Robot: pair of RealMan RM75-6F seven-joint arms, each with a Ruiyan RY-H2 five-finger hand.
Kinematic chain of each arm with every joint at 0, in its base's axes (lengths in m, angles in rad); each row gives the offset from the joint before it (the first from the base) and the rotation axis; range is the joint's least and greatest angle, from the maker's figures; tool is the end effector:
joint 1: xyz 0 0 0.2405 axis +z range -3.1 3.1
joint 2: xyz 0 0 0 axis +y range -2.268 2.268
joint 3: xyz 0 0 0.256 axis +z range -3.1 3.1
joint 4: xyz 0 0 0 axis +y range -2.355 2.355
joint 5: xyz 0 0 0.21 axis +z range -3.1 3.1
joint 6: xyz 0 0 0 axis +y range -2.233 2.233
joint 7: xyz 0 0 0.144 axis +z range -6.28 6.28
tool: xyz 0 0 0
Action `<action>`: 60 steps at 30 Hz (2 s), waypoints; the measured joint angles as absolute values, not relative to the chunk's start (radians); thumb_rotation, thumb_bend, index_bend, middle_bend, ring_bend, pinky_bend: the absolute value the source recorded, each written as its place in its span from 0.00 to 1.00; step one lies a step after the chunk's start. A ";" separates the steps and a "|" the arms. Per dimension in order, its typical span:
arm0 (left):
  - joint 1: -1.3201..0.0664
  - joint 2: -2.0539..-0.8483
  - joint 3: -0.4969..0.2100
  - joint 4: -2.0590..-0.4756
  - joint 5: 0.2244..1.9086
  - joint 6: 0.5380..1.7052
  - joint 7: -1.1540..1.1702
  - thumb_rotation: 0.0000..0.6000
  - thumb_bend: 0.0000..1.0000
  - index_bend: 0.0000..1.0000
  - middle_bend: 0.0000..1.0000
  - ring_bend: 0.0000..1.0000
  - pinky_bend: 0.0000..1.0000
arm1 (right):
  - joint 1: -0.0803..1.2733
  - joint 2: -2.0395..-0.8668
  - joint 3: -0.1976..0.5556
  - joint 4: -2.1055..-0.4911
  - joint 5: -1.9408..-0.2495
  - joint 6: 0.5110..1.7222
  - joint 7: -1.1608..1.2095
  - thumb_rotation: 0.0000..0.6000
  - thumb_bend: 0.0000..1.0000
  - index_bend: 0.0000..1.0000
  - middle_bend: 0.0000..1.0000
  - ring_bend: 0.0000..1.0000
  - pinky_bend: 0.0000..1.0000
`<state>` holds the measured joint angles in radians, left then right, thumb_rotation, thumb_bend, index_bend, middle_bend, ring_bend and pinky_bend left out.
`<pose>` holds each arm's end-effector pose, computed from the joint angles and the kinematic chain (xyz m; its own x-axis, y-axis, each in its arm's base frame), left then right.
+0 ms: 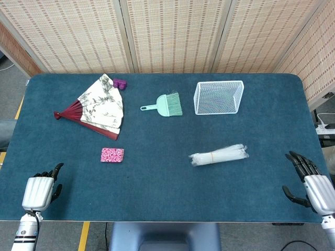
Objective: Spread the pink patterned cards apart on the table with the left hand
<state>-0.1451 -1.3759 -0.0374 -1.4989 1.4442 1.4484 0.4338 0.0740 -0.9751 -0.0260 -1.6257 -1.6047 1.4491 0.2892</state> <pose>-0.3024 0.1959 0.0807 0.6395 0.0383 0.7679 0.7688 -0.0299 -0.6388 -0.3159 -0.1607 0.1836 0.2572 -0.1315 0.9574 -0.9660 -0.0608 0.2512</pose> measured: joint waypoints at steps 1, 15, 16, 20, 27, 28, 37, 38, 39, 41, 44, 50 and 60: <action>-0.145 -1.376 -0.037 -1.499 1.444 1.449 0.434 1.00 0.36 0.18 0.50 0.53 0.60 | 0.074 -0.975 -0.026 -1.626 -1.604 1.449 0.288 1.00 0.32 0.00 0.00 0.00 0.09; -0.147 -1.372 -0.035 -1.506 1.452 1.450 0.450 1.00 0.36 0.18 0.56 0.60 0.63 | 0.055 -0.978 -0.021 -1.624 -1.605 1.490 0.295 1.00 0.32 0.00 0.00 0.00 0.09; -0.149 -1.371 -0.036 -1.510 1.453 1.449 0.449 1.00 0.36 0.18 0.60 0.63 0.65 | 0.052 -0.981 -0.018 -1.623 -1.603 1.496 0.295 1.00 0.32 0.00 0.00 0.00 0.09; -0.168 -1.367 -0.043 -1.529 1.461 1.434 0.449 1.00 0.36 0.17 0.77 0.82 0.83 | 0.049 -0.984 -0.016 -1.620 -1.601 1.500 0.296 1.00 0.32 0.00 0.00 0.00 0.09; -0.232 -1.375 -0.063 -1.569 1.488 1.383 0.525 1.00 0.35 0.25 1.00 1.00 1.00 | 0.047 -0.981 -0.020 -1.616 -1.617 1.506 0.308 1.00 0.32 0.00 0.00 0.00 0.09; -0.241 -1.376 -0.067 -1.581 1.486 1.369 0.531 1.00 0.34 0.25 1.00 1.00 1.00 | 0.047 -0.980 -0.021 -1.614 -1.619 1.506 0.311 1.00 0.32 0.00 0.00 0.00 0.09; -0.358 -1.402 -0.129 -1.707 1.313 1.188 0.666 1.00 0.36 0.21 1.00 1.00 1.00 | 0.046 -0.972 -0.023 -1.605 -1.625 1.510 0.339 1.00 0.32 0.00 0.00 0.00 0.09; -0.374 -1.415 -0.141 -1.714 1.274 1.175 0.695 1.00 0.36 0.21 1.00 1.00 1.00 | 0.046 -0.971 -0.023 -1.604 -1.625 1.511 0.342 1.00 0.32 0.00 0.00 0.00 0.09; -0.386 -1.427 -0.150 -1.718 1.244 1.167 0.718 1.00 0.36 0.21 1.00 1.00 1.00 | 0.046 -0.970 -0.023 -1.604 -1.625 1.511 0.345 1.00 0.32 0.00 0.00 0.00 0.09; -0.416 -1.463 -0.172 -1.720 1.170 1.156 0.775 1.00 0.36 0.21 1.00 1.00 1.00 | 0.046 -0.967 -0.023 -1.602 -1.626 1.511 0.351 1.00 0.32 0.00 0.00 0.00 0.09; -0.459 -1.527 -0.202 -1.709 1.063 1.155 0.855 1.00 0.36 0.21 1.00 1.00 1.00 | 0.047 -0.964 -0.025 -1.598 -1.631 1.510 0.358 1.00 0.32 0.00 0.00 0.00 0.09; -0.533 -1.663 -0.247 -1.655 0.888 1.205 0.988 1.00 0.36 0.20 1.00 1.00 1.00 | 0.050 -0.963 -0.027 -1.596 -1.634 1.504 0.360 1.00 0.32 0.00 0.00 0.00 0.09; -0.619 -1.782 -0.288 -1.543 0.744 1.270 1.048 1.00 0.36 0.20 1.00 1.00 1.00 | 0.051 -0.958 -0.028 -1.596 -1.634 1.501 0.367 1.00 0.32 0.00 0.00 0.00 0.09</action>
<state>-0.6195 -1.7819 -0.2882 -1.5429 0.7437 1.2697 1.0477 0.0509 -0.9582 -0.0284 -1.5957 -1.6339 1.5010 0.3674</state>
